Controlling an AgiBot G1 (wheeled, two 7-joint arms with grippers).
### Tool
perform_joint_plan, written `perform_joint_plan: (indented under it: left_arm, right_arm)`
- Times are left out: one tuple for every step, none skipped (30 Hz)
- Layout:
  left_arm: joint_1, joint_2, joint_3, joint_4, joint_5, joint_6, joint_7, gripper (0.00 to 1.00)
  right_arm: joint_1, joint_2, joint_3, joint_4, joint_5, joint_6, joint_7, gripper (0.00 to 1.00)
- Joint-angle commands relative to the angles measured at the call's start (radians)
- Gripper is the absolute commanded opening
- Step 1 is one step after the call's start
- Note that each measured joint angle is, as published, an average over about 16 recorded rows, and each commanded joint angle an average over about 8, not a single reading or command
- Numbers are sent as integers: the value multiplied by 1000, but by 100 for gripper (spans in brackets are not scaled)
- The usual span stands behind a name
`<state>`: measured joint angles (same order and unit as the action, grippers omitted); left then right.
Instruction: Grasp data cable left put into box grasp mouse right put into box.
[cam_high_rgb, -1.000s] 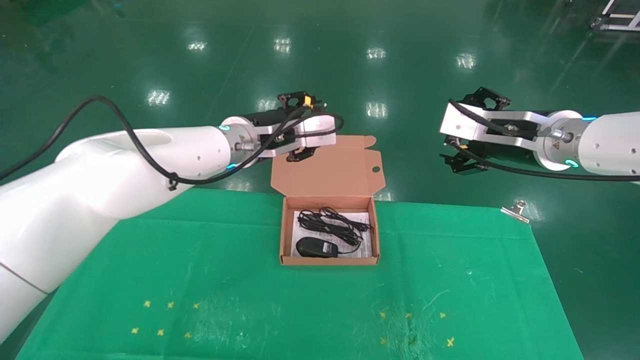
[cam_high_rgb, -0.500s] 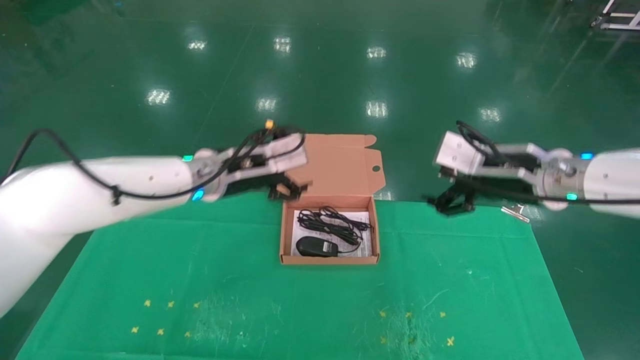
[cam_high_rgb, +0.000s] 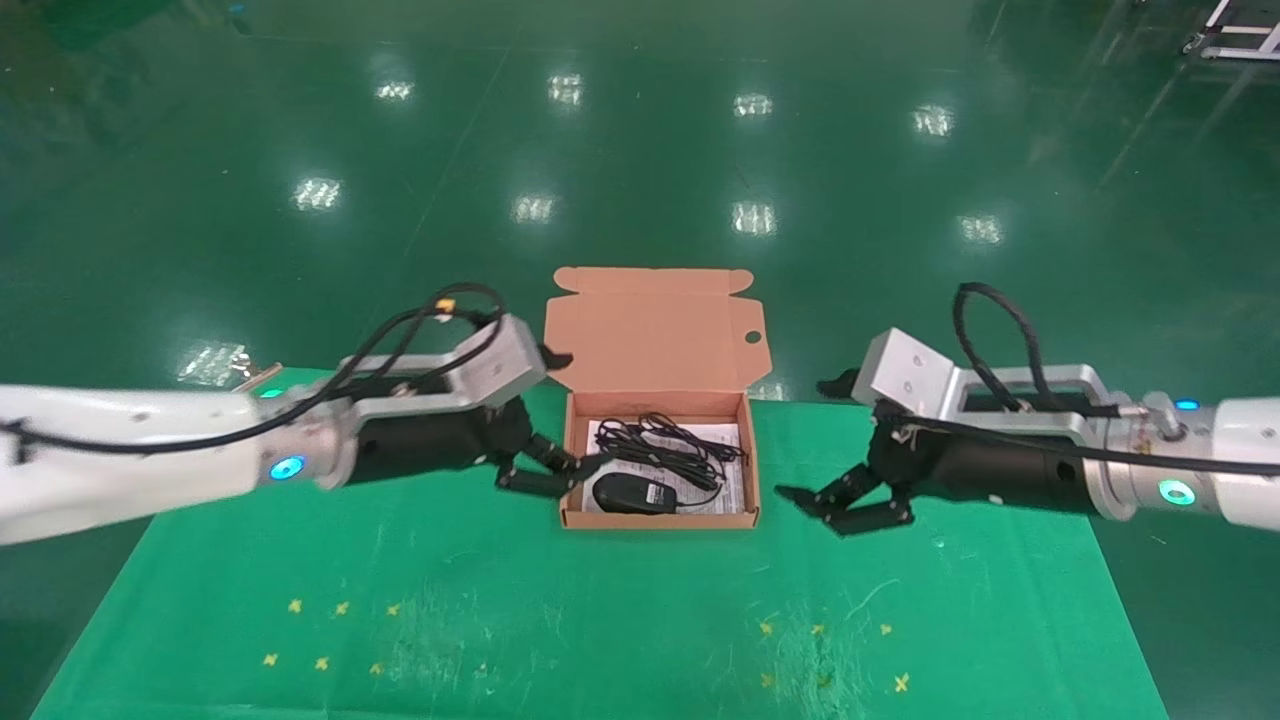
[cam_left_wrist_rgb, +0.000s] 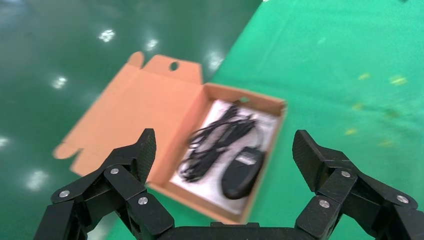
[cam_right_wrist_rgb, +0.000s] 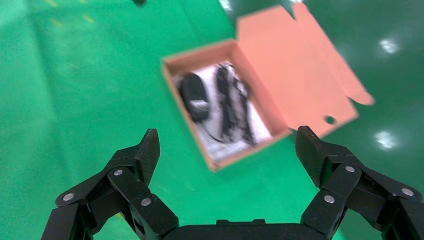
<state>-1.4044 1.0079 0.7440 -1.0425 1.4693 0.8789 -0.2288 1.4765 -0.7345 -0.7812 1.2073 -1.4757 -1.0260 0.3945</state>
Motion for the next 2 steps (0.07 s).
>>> perform_joint_plan:
  left_arm:
    - [33,-40,-46,-24,-74,61,4,100]
    - [38,-46,-53,-28,-85,71,5,100]
  right_arm:
    - [-39,12,49,8,73,-46,-20,100]
    - [-45,14,57,9,84,-53,-23,100]
